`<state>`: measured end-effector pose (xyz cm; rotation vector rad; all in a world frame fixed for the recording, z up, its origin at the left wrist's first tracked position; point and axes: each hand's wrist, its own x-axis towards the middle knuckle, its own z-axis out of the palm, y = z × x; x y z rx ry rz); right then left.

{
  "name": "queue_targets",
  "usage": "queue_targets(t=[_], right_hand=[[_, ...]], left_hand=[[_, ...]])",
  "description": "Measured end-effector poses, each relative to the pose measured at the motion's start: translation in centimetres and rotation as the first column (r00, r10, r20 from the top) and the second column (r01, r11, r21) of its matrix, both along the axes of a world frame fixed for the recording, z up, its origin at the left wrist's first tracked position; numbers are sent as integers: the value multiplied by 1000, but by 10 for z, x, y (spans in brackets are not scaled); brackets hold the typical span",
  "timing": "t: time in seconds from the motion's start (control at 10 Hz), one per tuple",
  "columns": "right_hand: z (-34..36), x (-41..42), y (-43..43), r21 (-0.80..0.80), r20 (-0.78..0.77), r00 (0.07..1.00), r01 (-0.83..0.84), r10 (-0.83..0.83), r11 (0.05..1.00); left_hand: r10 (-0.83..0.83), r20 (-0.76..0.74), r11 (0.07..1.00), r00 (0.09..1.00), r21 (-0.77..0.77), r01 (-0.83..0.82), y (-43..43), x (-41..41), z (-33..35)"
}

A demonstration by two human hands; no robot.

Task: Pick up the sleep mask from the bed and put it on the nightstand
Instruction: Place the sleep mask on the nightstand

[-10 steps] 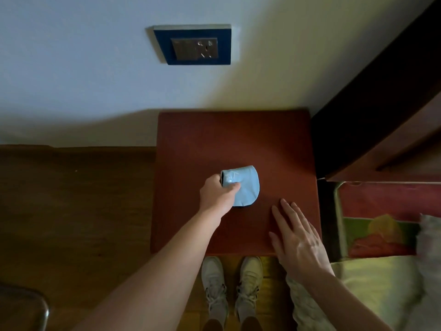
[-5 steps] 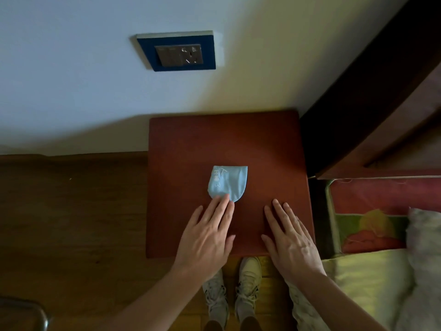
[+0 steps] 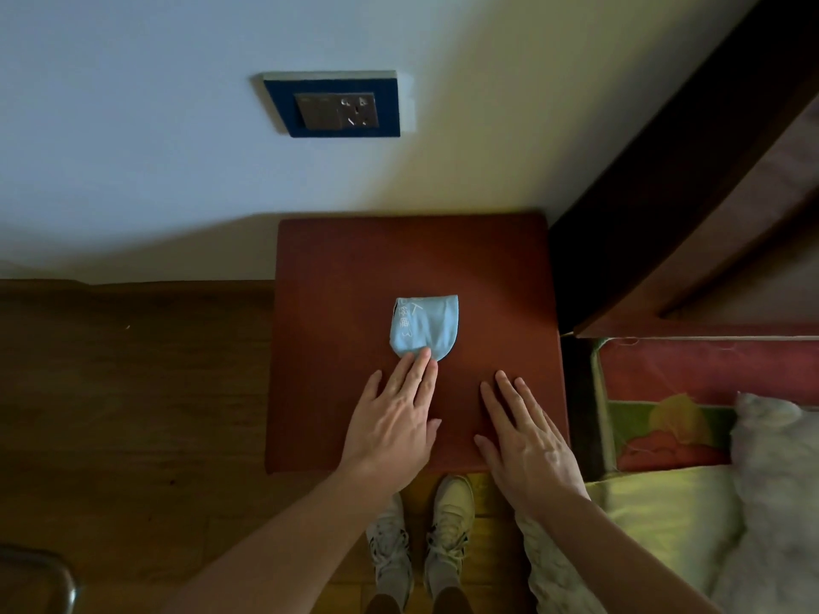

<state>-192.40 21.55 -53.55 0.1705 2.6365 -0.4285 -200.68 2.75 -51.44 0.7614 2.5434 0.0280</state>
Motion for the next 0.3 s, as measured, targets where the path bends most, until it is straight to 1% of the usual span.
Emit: queue_targets(t=[0.1,0.2,0.3], right_hand=[[26,-15,3,-52,99,995,-26,31,998],[63,-33,6,-41,37,999,-20,21,999],[109,-44,5,11,-125,992,-14,16,1000]], left_hand=[[-1,-48,999,999,41,3,2,-3,27],[32,-126,992,992,123,-17,-1,-11,71],[68,-203,986,977,160,-35,-8,-16,125]])
